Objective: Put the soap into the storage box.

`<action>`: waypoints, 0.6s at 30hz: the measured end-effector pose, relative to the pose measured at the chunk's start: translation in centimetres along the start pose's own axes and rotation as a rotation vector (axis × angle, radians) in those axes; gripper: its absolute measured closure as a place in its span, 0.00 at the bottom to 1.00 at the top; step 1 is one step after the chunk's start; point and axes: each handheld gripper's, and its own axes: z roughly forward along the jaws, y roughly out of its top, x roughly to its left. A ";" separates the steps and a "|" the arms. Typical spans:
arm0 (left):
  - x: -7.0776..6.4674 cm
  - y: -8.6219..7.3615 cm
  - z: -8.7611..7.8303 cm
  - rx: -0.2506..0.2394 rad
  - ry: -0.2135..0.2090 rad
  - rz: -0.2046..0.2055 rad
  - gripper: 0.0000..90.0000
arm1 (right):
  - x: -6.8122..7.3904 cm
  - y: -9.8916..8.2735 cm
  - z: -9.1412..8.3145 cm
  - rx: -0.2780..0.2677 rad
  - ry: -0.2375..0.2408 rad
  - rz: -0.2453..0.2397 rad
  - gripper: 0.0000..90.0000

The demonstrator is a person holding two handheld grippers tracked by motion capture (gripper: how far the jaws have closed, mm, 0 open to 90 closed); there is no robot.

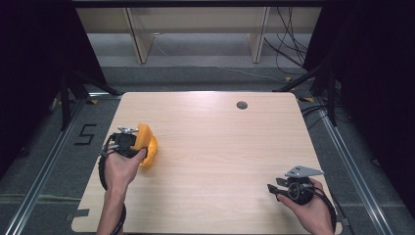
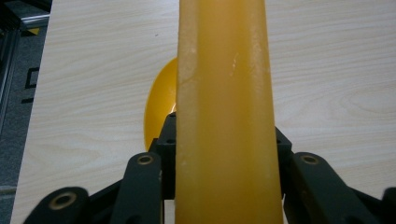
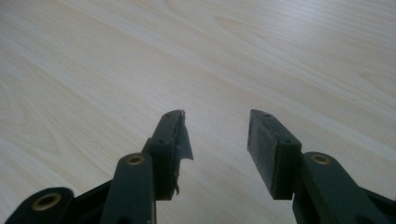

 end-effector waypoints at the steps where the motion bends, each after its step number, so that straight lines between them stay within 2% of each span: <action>1: 0.0 0.1 0.0 0.006 0.001 0.006 0.67 | 0.0 0.0 0.0 0.001 0.001 -0.002 0.62; 5: 0.1 0.2 0.2 0.009 0.000 0.021 0.67 | 0.2 0.0 -0.1 0.016 -0.009 0.024 0.62; 9: 0.0 0.3 0.5 0.019 0.008 0.033 0.67 | 0.1 0.0 0.0 0.006 -0.007 0.006 0.62; 10: 0.0 0.4 0.6 0.026 0.010 0.037 0.67 | 0.2 0.0 -0.1 0.018 -0.009 0.028 0.62; 11: 0.1 0.4 0.7 0.035 0.002 0.039 0.67 | 0.0 0.0 0.0 0.003 -0.004 0.002 0.62; 15: 0.1 0.4 1.0 0.028 0.004 0.035 0.67 | 0.0 0.0 0.1 0.002 0.002 -0.002 0.62; 17: 0.1 0.4 1.1 0.031 0.004 0.037 0.67 | 0.3 0.0 -0.1 0.023 -0.010 0.033 0.62; 18: 0.1 0.4 1.2 0.032 0.002 0.039 0.67 | 0.3 0.0 -0.1 0.023 -0.008 0.032 0.62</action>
